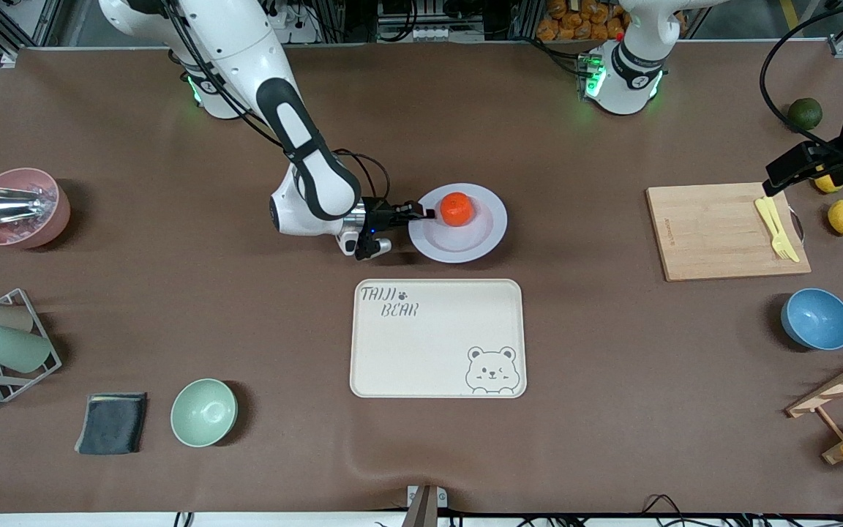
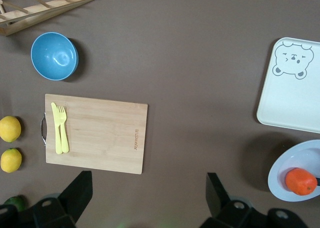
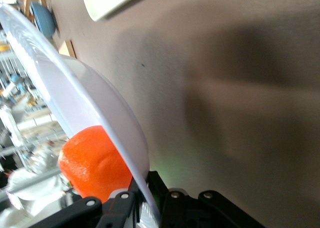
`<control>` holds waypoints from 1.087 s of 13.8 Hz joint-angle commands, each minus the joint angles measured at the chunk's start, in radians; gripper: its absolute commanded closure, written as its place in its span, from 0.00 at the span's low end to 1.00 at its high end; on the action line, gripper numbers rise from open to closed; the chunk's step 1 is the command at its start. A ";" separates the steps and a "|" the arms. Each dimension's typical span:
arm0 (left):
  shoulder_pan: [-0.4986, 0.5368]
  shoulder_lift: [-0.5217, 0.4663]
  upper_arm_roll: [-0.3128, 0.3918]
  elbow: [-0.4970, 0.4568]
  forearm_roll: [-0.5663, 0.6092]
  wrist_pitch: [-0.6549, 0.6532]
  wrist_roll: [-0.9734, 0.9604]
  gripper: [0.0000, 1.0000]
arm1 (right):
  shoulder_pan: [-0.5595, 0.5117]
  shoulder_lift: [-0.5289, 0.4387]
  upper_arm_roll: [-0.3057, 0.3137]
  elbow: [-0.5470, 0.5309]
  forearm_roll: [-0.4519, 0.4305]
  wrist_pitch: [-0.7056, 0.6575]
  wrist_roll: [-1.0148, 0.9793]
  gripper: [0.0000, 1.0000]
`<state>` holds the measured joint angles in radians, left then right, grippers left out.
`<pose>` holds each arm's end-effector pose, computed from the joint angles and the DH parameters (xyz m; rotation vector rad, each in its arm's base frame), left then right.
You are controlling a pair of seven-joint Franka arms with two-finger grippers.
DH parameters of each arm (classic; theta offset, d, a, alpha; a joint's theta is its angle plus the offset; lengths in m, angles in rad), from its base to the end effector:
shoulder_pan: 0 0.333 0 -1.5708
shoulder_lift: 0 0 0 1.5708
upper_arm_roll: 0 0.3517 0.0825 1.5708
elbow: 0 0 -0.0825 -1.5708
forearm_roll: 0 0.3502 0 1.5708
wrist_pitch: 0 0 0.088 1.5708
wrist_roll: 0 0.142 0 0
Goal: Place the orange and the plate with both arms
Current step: 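Slide the plate with the right gripper onto the bear tray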
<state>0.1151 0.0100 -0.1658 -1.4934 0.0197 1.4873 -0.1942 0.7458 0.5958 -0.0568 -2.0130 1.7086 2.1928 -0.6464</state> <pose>0.5150 -0.0227 0.6465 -3.1135 -0.2261 0.0213 0.4220 0.4315 0.1881 -2.0764 0.0761 0.3381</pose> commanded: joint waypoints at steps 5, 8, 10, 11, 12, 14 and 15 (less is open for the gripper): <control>-0.084 -0.039 0.061 -0.034 -0.006 0.008 0.026 0.00 | -0.068 0.039 0.002 0.175 -0.032 0.002 0.232 1.00; -0.152 -0.048 0.129 -0.047 -0.006 0.008 0.026 0.00 | -0.089 0.062 -0.006 0.270 -0.169 0.012 0.449 1.00; -0.166 -0.050 0.146 -0.050 -0.006 0.008 0.026 0.00 | -0.115 0.065 -0.006 0.302 -0.233 0.010 0.530 1.00; -0.166 -0.051 0.146 -0.050 -0.006 0.008 0.026 0.00 | -0.127 0.081 -0.006 0.327 -0.244 0.010 0.550 1.00; -0.166 -0.051 0.146 -0.050 -0.006 0.008 0.026 0.00 | -0.140 0.094 -0.006 0.345 -0.254 0.012 0.560 1.00; -0.166 -0.064 0.146 -0.065 -0.006 0.010 0.026 0.00 | -0.164 0.120 -0.006 0.364 -0.305 0.012 0.574 1.00; -0.166 -0.068 0.146 -0.068 -0.006 0.010 0.026 0.00 | -0.177 0.136 -0.006 0.373 -0.329 0.012 0.577 1.00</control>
<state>-0.0367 -0.0167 -0.0357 -1.5192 0.0197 1.4874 -0.1934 0.6030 0.6791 -0.0766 -1.6990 1.4311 2.2125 -0.1053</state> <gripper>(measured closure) 0.000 0.899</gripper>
